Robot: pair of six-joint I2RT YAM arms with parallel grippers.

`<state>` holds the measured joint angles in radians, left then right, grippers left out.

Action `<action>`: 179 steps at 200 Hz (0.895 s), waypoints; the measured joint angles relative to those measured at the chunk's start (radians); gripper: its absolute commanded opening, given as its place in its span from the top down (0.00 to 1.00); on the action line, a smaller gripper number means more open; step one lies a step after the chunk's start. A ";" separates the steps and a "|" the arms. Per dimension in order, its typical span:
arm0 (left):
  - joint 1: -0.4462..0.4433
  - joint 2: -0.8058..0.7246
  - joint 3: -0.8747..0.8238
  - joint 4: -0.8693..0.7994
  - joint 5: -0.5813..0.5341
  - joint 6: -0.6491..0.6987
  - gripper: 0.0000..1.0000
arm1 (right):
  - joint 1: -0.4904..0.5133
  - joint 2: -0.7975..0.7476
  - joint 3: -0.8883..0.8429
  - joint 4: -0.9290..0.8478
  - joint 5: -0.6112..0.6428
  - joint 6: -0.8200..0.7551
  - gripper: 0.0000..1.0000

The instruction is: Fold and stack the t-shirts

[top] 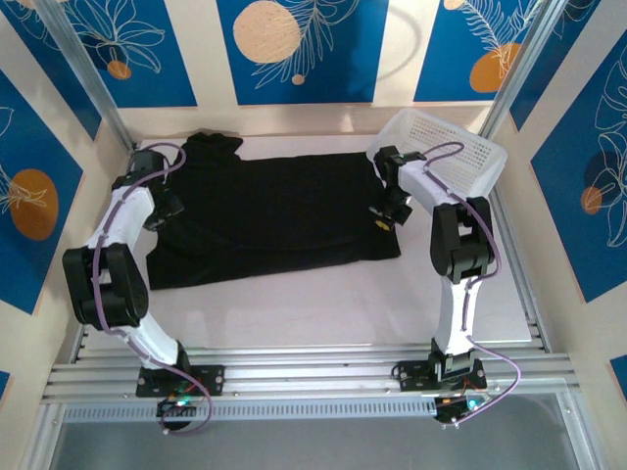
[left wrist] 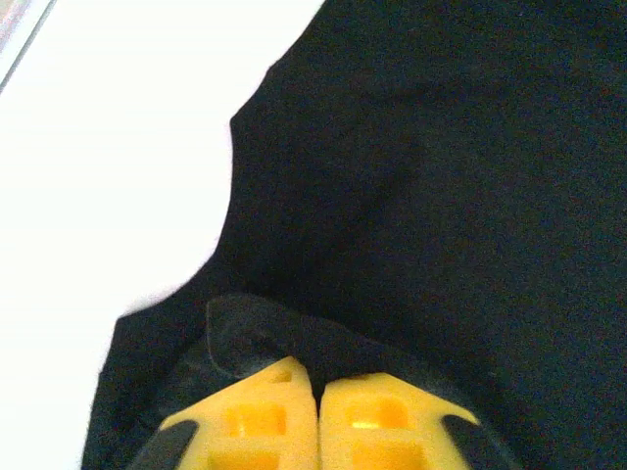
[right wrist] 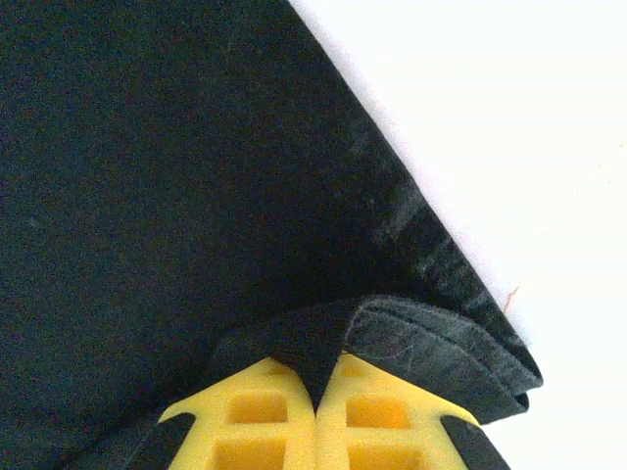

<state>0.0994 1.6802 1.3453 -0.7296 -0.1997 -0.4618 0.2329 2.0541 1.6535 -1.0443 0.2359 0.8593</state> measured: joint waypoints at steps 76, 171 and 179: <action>0.021 -0.129 -0.047 -0.153 -0.021 -0.081 0.35 | -0.031 -0.180 -0.164 0.023 -0.004 -0.014 0.41; 0.296 -0.270 -0.400 -0.191 0.186 -0.253 0.39 | -0.105 -0.401 -0.589 0.195 -0.217 -0.034 0.37; 0.296 -0.257 -0.411 -0.168 0.204 -0.262 0.41 | -0.112 -0.396 -0.591 0.212 -0.230 -0.035 0.38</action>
<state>0.3954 1.4227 0.9340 -0.8978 0.0044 -0.7235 0.1207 1.6585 1.0626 -0.8326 0.0059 0.8242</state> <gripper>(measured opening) 0.619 0.638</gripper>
